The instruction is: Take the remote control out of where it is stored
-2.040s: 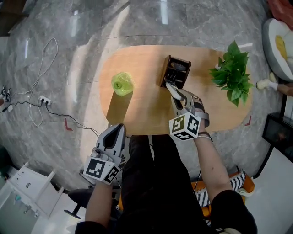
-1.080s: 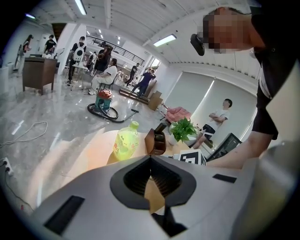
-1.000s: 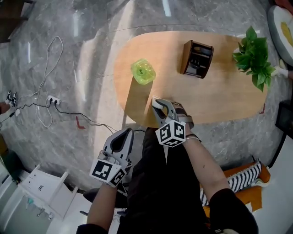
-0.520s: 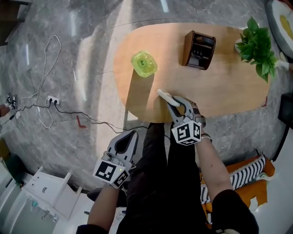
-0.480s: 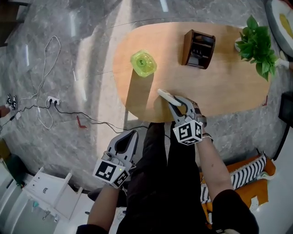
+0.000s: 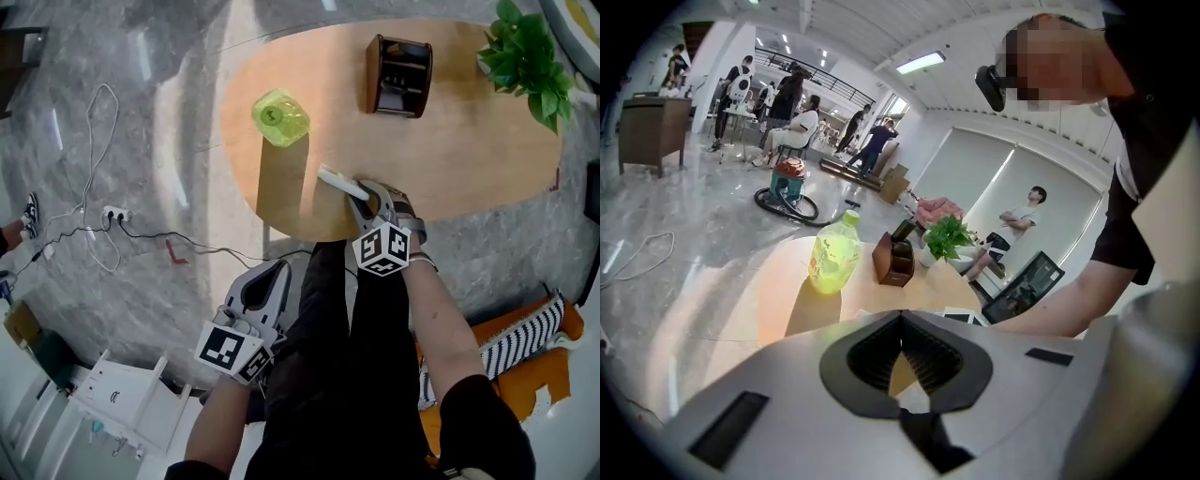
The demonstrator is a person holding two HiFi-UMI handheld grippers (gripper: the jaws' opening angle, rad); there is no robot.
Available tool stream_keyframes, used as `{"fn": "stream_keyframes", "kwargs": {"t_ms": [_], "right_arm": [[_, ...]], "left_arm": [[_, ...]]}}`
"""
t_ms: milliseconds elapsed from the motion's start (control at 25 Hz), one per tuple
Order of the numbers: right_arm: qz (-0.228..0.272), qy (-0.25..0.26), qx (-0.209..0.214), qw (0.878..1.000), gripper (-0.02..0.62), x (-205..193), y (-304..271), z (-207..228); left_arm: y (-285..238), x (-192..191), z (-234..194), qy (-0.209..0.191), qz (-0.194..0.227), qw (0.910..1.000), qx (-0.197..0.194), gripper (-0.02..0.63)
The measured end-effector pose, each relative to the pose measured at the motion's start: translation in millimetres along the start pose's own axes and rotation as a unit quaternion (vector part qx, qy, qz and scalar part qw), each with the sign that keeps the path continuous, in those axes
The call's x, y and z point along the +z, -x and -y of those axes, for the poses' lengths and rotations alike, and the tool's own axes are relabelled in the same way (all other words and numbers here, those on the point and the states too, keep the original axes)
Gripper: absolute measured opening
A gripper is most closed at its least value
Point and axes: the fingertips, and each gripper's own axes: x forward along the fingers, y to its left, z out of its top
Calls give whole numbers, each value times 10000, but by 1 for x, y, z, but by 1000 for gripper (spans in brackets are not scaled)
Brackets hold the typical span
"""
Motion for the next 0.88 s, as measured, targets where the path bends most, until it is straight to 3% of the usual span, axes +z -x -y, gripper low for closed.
{"fn": "stream_keyframes", "kwargs": {"t_ms": [120, 320, 560, 880], "right_arm": [[-68, -3, 208, 9998, 117, 3, -5, -9], [-94, -86, 433, 9990, 208, 11, -4, -23], [-16, 538, 236, 9983, 212, 25, -3, -37], [-59, 435, 305, 9986, 212, 33, -6, -40]], "left_arm": [[2, -1, -1, -15, -17, 10000, 7, 5], [4, 4, -9, 12, 47, 10000, 63, 6], [7, 6, -14, 100, 114, 9998, 98, 6], [16, 6, -18, 162, 171, 9995, 211, 6]]}}
